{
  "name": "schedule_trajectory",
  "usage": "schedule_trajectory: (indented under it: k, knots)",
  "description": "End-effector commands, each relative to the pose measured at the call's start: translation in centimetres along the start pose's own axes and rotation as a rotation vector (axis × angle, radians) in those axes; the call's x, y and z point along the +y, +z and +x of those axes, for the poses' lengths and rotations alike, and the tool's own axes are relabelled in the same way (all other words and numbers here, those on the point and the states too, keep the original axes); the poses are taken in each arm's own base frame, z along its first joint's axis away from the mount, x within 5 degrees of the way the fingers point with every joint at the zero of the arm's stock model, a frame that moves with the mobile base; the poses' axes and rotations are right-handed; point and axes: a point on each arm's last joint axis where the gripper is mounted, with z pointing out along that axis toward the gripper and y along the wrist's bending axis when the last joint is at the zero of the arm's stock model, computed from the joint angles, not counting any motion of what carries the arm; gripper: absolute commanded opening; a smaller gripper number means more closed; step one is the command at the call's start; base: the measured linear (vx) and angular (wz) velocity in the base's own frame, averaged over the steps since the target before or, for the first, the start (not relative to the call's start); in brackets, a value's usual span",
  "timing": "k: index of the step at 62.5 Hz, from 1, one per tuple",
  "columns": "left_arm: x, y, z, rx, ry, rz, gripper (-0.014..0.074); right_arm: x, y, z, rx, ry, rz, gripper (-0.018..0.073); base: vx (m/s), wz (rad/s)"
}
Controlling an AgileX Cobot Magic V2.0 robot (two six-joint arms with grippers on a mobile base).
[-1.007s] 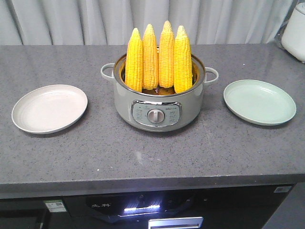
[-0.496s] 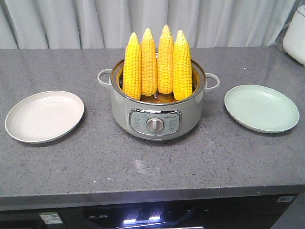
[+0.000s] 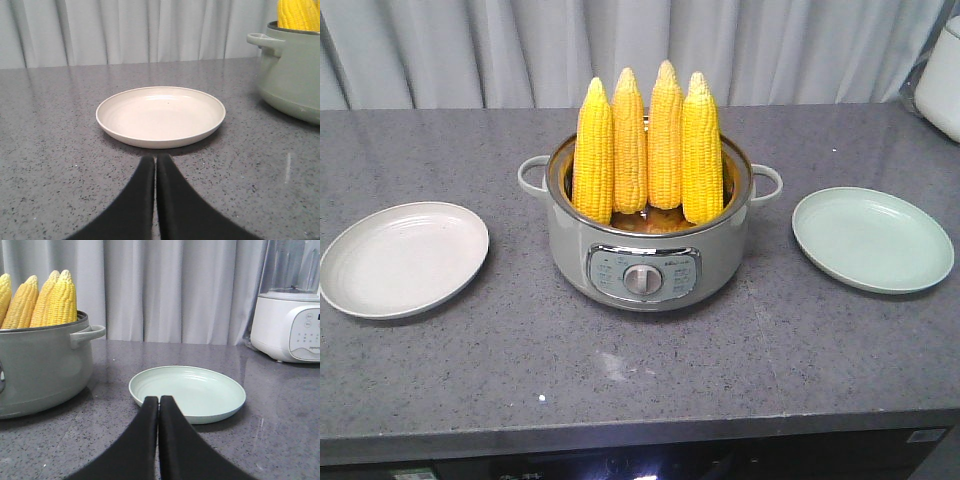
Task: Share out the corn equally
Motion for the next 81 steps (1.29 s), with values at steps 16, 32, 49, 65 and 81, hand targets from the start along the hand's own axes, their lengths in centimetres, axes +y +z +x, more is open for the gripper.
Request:
schedule_trajectory:
  k: [16, 32, 49, 65, 81]
  knots:
    - [0.04, -0.14, -0.68, -0.092, -0.013, -0.004, -0.0007, -0.01, -0.03, -0.39, -0.067, -0.020, 0.004, -0.0004, 0.04, -0.01]
    - [0.04, -0.14, -0.68, -0.092, -0.013, -0.004, -0.0007, -0.01, -0.03, -0.40, -0.068, -0.020, 0.004, -0.0004, 0.03, 0.00]
    - [0.04, -0.14, -0.68, -0.092, -0.013, -0.004, -0.0007, -0.01, -0.03, -0.40, -0.068, -0.020, 0.004, -0.0004, 0.02, 0.01]
    - [0.04, -0.14, -0.68, -0.092, -0.013, -0.004, -0.0007, -0.01, -0.03, -0.40, -0.068, -0.020, 0.004, -0.0004, 0.02, 0.01]
    - [0.04, -0.14, -0.68, -0.092, -0.013, -0.004, -0.0007, -0.01, -0.03, -0.40, -0.068, -0.020, 0.004, -0.0004, 0.01, 0.02]
